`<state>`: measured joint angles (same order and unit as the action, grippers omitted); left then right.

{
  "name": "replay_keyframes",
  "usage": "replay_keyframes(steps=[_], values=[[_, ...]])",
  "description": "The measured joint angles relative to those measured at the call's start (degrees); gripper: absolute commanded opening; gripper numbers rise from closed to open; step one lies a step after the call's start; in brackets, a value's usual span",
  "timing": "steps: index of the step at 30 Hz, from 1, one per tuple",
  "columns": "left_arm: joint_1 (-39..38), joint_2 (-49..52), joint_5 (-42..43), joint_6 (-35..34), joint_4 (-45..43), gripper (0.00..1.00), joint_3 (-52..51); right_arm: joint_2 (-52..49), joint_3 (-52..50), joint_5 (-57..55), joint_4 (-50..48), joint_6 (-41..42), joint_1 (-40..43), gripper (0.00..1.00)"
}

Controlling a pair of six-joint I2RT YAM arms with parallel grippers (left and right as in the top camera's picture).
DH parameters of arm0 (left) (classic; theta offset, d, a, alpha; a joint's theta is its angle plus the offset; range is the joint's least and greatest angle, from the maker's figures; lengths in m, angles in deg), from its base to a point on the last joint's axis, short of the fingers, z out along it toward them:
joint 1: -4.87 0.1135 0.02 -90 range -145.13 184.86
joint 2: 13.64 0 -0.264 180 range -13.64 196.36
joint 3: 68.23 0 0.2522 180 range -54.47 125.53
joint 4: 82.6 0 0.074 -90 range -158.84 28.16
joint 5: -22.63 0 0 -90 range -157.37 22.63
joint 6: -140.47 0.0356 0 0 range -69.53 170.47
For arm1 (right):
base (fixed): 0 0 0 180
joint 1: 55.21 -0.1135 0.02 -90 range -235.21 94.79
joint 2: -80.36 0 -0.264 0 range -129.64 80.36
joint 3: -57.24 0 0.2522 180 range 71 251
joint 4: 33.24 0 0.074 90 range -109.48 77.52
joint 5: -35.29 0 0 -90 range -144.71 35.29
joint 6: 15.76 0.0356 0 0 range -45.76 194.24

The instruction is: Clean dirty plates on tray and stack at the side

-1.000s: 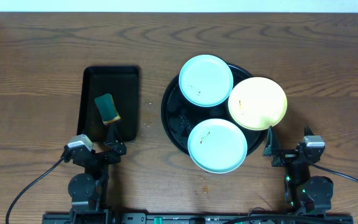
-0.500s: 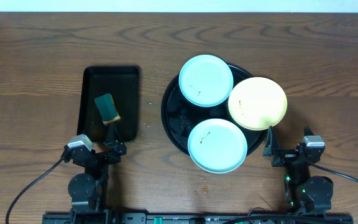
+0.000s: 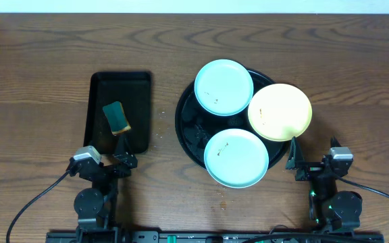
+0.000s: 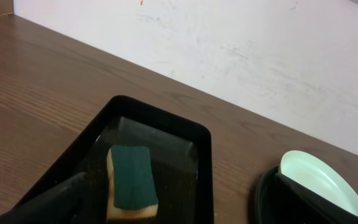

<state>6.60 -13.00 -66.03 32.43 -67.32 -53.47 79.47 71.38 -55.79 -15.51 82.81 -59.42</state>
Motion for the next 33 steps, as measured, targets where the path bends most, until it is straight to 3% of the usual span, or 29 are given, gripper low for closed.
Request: replay_keyframes(steps=[25, 29, 33], values=[[0.0, 0.02, -0.37, 0.0, -2.05, 0.9, -0.02, -0.02, 0.42, 2.91, 0.46, 1.68, 0.0, 0.99], [0.0, 1.16, 0.26, -1.49, 3.28, 0.91, 3.72, -4.76, 9.01, 3.28, 8.0, 2.56, 0.0, 0.99], [0.0, 8.87, 0.94, -2.1, 13.07, 0.9, 19.1, -19.39, 27.78, 4.04, 18.03, 2.71, 0.0, 0.99]])
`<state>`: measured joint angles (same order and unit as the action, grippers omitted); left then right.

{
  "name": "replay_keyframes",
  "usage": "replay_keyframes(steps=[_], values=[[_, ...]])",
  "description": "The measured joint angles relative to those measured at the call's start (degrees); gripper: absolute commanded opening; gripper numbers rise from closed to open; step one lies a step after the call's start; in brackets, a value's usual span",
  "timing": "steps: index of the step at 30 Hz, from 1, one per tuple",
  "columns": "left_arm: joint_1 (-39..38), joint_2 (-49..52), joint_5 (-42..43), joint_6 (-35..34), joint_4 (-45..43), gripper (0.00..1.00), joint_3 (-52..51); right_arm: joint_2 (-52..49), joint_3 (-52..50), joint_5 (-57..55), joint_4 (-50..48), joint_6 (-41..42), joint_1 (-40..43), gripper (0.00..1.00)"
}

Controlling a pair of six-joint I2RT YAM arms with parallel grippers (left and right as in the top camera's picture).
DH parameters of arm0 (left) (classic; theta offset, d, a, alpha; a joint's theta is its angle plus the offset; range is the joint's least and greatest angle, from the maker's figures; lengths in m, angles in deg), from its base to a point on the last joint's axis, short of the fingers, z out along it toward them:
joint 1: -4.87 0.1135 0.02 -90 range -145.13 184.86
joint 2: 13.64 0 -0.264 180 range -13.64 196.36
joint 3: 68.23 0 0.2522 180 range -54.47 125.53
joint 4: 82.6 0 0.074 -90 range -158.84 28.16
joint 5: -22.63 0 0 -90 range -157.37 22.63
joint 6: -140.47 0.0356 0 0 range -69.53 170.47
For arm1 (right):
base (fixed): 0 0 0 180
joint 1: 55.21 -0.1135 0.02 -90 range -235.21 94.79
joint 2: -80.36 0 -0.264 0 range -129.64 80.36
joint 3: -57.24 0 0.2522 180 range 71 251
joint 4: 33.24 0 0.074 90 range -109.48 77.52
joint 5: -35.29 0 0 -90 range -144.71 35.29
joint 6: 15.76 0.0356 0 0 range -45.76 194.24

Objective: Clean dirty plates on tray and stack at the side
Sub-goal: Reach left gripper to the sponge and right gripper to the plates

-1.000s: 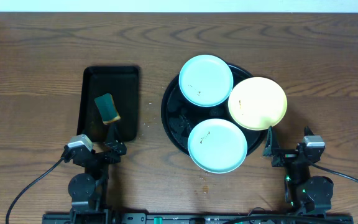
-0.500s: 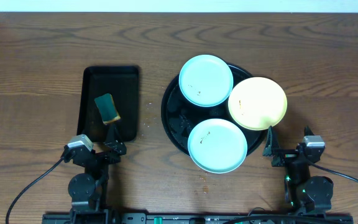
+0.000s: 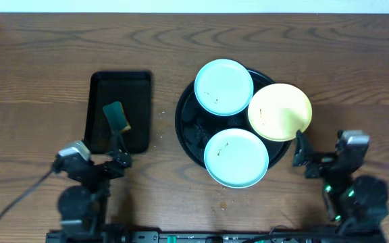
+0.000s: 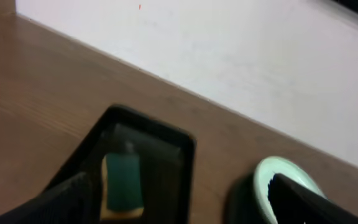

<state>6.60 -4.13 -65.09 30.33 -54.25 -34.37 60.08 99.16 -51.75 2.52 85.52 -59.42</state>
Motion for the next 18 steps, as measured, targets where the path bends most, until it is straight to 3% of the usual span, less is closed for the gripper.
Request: replay_keyframes(steps=[5, 8, 12, 13, 14, 15, 16, 18], values=[[0.04, 16.37, 2.45, 2.19, 19.19, 0.9, 27.43, -24.06, 30.01, 3.34, 28.55, -1.49, 0.0, 0.99], [0.04, 28.22, 4.79, 4.48, 37.46, 0.91, 45.35, -36.72, 46.9, 5.55, 46.18, -2.08, 0.0, 0.99], [0.02, 43.91, 7.26, 7.15, 54.84, 0.9, 65.92, -49.66, 64.26, 8.94, 55.1, -2.29, 0.07, 0.99], [0.04, 46.38, 7.63, 7.43, 57.02, 0.9, 68.65, -51.56, 66.6, 10.54, 56.5, -2.32, 0.07, 0.96], [0.04, 48.13, 7.87, 7.67, 57.64, 0.9, 70.4, -52.76, 67.84, 11.91, 56.92, -2.32, 0.07, 0.85], [0.04, 50.1, 8.09, 7.98, 58.05, 0.91, 72.02, -53.77, 68.67, 13.22, 57.11, -2.32, 0.07, 0.8], [0.04, 51.8, 8.13, 8.2, 58.1, 0.97, 72.89, -54.73, 69.16, 14.53, 57.72, -2.34, 0.02, 0.76], [0.04, 54.73, 8.13, 8.5, 58.51, 0.98, 73.2, -56.15, 68.85, 15.98, 60.11, -1.95, -0.15, 0.66]])
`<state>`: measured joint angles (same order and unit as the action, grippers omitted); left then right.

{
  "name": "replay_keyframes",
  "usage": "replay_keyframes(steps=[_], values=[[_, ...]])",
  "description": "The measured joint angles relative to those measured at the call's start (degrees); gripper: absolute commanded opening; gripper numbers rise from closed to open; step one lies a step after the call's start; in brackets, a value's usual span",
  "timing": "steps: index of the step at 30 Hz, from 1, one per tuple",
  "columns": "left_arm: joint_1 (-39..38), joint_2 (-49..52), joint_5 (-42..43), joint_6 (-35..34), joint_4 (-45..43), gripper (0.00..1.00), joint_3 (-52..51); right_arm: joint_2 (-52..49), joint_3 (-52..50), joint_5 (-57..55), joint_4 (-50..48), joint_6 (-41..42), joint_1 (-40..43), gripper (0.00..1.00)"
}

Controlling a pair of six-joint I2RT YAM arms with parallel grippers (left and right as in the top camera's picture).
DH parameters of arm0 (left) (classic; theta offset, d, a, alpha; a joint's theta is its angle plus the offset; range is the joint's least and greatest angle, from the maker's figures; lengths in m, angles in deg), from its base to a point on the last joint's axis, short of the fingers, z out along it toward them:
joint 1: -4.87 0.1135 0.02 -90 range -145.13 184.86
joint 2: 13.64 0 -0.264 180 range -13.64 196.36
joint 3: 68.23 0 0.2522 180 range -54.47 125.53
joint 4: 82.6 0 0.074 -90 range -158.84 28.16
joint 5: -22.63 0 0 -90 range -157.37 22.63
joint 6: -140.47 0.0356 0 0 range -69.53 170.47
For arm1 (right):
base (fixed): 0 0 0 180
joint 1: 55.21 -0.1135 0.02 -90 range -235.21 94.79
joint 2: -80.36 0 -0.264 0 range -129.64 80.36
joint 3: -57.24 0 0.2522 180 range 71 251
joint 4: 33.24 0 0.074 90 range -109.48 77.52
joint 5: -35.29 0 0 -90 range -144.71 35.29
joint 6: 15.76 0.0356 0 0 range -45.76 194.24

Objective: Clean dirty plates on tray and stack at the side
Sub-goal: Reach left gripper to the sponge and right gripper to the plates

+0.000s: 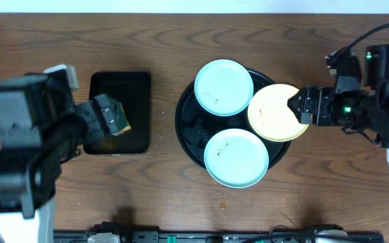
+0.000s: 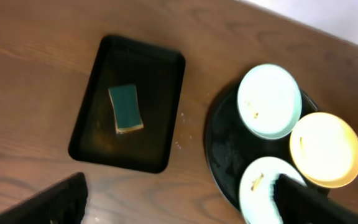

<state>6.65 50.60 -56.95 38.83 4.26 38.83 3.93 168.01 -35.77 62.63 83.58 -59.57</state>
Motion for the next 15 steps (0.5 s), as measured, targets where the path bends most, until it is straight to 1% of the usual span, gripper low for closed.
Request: replay_keyframes(steps=[4, 6, 8, 9, 10, 11, 12, 14, 15], values=[[0.0, 3.76, -0.04, 0.09, 0.59, 0.98, 0.0, 0.22, -4.76, -1.84, 3.15, 2.51, -2.36, 0.65], [-0.02, 5.79, -0.48, -0.09, 1.46, 0.98, 0.0, 0.31, -10.82, -4.17, 3.91, 5.22, -4.61, 0.64], [0.0, 8.44, -1.77, -0.35, 2.16, 0.99, 0.0, 0.31, -17.68, -5.9, 1.51, 8.33, -7.19, 0.62], [0.0, 10.03, -2.29, -0.42, 2.27, 0.99, 0.02, 0.2, -22.34, -6.58, -1.66, 10.93, -9.09, 0.58], [0.0, 12.0, -2.82, -0.55, 2.25, 0.99, 0.0, 0.07, -26.16, -7.04, -3.72, 12.92, -10.67, 0.56], [0.02, 13.27, -3.1, -0.55, 2.21, 0.99, 0.0, -0.15, -27.76, -7.1, -4.5, 14.01, -11.43, 0.56], [0.0, 14.88, -3.28, -0.55, 2.16, 1.0, 0.02, 0.09, -32.39, -7.58, -9.22, 17.2, -13.18, 0.52], [0.0, 17.64, -3.52, -0.57, 2.23, 1.0, 0.02, -0.11, -37.77, -8.04, -13.9, 20.94, -16.13, 0.4], [0.0, 19.12, -3.56, -0.57, 2.29, 0.99, 0.02, -0.15, -40.11, -8.72, -15.72, 23.32, -17.35, 0.38]])
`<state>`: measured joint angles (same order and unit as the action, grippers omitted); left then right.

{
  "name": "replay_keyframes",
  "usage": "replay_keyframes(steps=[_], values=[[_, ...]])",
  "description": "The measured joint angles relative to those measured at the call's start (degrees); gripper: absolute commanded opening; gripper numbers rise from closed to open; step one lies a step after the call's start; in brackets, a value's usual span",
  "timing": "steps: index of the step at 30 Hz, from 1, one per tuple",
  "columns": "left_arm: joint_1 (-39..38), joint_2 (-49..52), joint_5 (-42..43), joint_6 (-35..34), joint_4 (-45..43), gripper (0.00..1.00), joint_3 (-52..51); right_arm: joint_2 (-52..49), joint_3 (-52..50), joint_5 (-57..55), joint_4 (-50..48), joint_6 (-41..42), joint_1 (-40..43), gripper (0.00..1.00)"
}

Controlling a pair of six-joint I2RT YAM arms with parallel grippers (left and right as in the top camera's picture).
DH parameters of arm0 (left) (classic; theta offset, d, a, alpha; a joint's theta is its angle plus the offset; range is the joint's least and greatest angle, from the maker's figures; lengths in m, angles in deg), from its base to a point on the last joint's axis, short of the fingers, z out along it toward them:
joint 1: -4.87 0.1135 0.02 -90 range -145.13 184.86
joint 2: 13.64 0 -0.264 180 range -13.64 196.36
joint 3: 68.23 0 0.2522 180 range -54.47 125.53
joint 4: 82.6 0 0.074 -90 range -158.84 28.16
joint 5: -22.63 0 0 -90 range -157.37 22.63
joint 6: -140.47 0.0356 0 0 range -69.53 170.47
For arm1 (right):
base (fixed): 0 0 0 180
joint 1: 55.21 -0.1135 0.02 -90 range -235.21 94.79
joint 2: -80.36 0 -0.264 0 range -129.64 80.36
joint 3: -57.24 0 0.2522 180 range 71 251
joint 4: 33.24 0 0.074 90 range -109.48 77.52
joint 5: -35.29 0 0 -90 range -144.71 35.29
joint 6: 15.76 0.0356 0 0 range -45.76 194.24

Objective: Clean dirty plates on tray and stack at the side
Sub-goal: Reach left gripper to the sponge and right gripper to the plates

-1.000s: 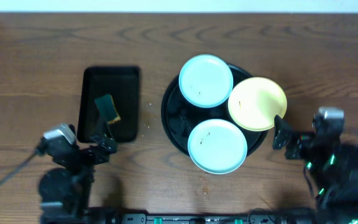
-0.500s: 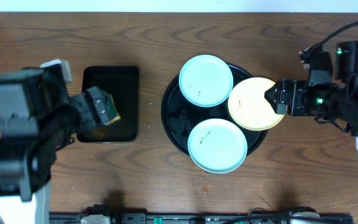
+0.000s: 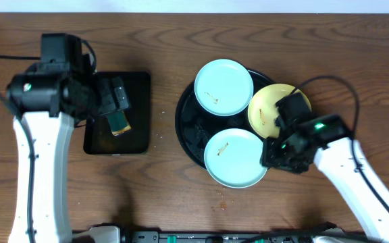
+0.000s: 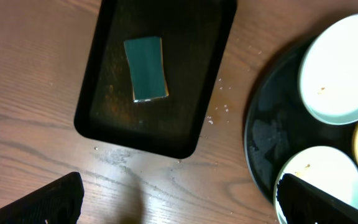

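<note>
A round black tray (image 3: 189, 125) carries three dirty plates: a teal one (image 3: 223, 88) at the back, a yellow one (image 3: 275, 101) on the right and a teal one (image 3: 235, 157) at the front, all with crumbs. My left gripper (image 3: 117, 98) hangs open high above the green-and-yellow sponge (image 4: 145, 76), which lies in a rectangular black tray (image 4: 104, 124). Its fingers (image 4: 48, 202) stand wide apart with nothing between them. My right gripper (image 3: 286, 125) is over the yellow plate's front edge, next to the front teal plate. Its jaws do not show clearly.
Crumbs lie on the wooden table (image 3: 167, 196) between the two trays and in front of the round one. Cables run from both arms. The table's far edge meets a white wall at the top of the overhead view.
The left wrist camera now looks more steeply down and closer on the sponge tray. The right arm, then reaching from the right to the yellow plate's right rim, now comes from the front right.
Both arms first sat folded at the table's front edge, the left gripper open and facing the sponge tray. Then they had started to lift. Half a second ago both reached out over the table. Now the left is above the sponge and the right by the yellow plate.
</note>
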<state>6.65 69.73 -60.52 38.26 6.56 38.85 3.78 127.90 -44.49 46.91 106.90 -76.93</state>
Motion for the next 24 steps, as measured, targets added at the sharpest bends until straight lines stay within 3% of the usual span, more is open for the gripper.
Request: replay_keyframes(steps=[5, 17, 19, 21, 24], values=[[0.0, 3.48, -0.17, 0.0, 0.83, 0.99, 0.0, 0.11, -8.48, -3.85, -6.93, 8.46, -1.44, 0.35], [0.0, 3.56, -0.17, 0.0, 2.71, 0.98, 0.0, 0.13, -16.59, -5.14, -23.04, 11.91, -1.44, 0.31], [0.0, 3.56, -0.2, 0.0, 2.86, 0.98, 0.0, 0.11, -18.45, -5.81, -24.52, 12.57, -1.44, 0.24], [0.0, 3.56, -0.17, 0.0, 3.02, 0.99, 0.0, 0.13, -20.28, -5.88, -25.33, 13.68, -1.44, 0.01], [0.0, 3.56, -0.2, 0.0, 3.08, 0.99, 0.0, 0.28, -20.2, -6.03, -27.76, 14.45, -1.44, 0.01]])
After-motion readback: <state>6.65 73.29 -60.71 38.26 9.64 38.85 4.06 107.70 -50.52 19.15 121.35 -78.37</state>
